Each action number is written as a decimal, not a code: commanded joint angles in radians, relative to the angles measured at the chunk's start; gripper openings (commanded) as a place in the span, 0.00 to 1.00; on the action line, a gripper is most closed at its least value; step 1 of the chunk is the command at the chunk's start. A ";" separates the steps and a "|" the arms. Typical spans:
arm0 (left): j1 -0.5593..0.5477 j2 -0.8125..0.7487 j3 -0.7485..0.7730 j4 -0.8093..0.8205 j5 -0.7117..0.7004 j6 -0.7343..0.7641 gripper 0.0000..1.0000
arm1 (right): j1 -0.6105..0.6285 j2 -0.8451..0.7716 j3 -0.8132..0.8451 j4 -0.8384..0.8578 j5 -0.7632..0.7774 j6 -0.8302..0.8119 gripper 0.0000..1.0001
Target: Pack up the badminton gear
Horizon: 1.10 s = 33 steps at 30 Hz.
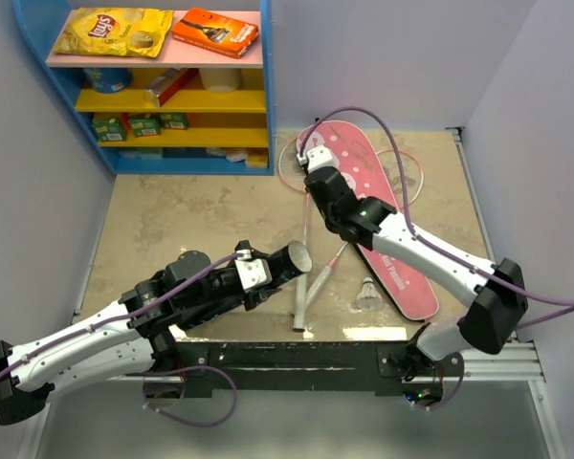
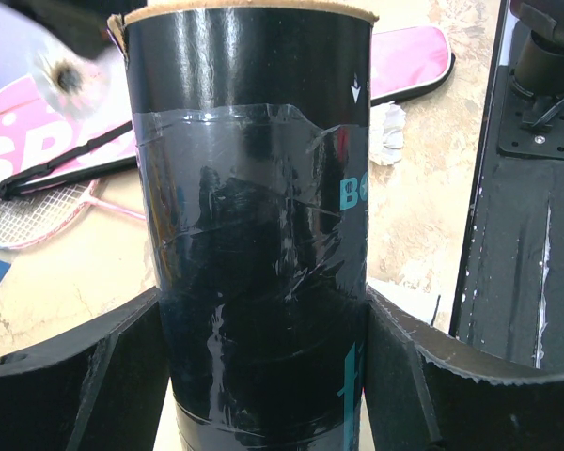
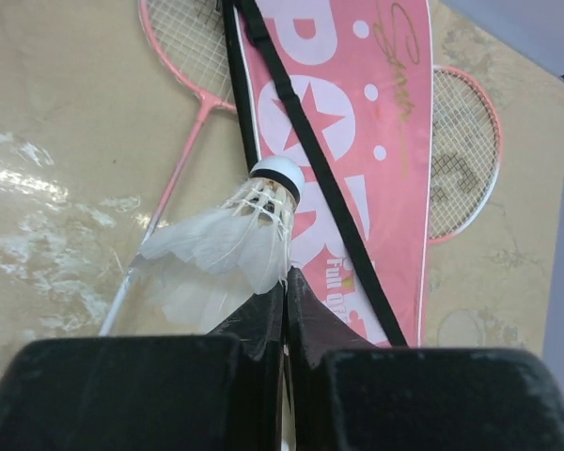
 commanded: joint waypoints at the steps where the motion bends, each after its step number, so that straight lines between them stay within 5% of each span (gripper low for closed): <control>1: 0.000 -0.015 0.042 0.068 0.001 -0.009 0.00 | -0.004 -0.057 0.099 -0.175 -0.061 0.100 0.00; 9: 0.000 -0.021 0.039 0.046 -0.044 0.023 0.00 | -0.107 -0.229 0.116 -0.189 -0.522 0.153 0.00; 15: 0.000 -0.006 0.040 0.031 -0.026 0.037 0.00 | -0.124 -0.336 0.116 -0.232 -0.656 0.166 0.00; 21: -0.001 0.014 0.054 0.025 -0.003 0.031 0.00 | -0.126 -0.397 0.121 -0.296 -0.950 0.189 0.00; 33: 0.000 0.004 0.060 0.026 0.011 0.026 0.00 | -0.126 -0.514 0.084 -0.388 -1.106 0.222 0.00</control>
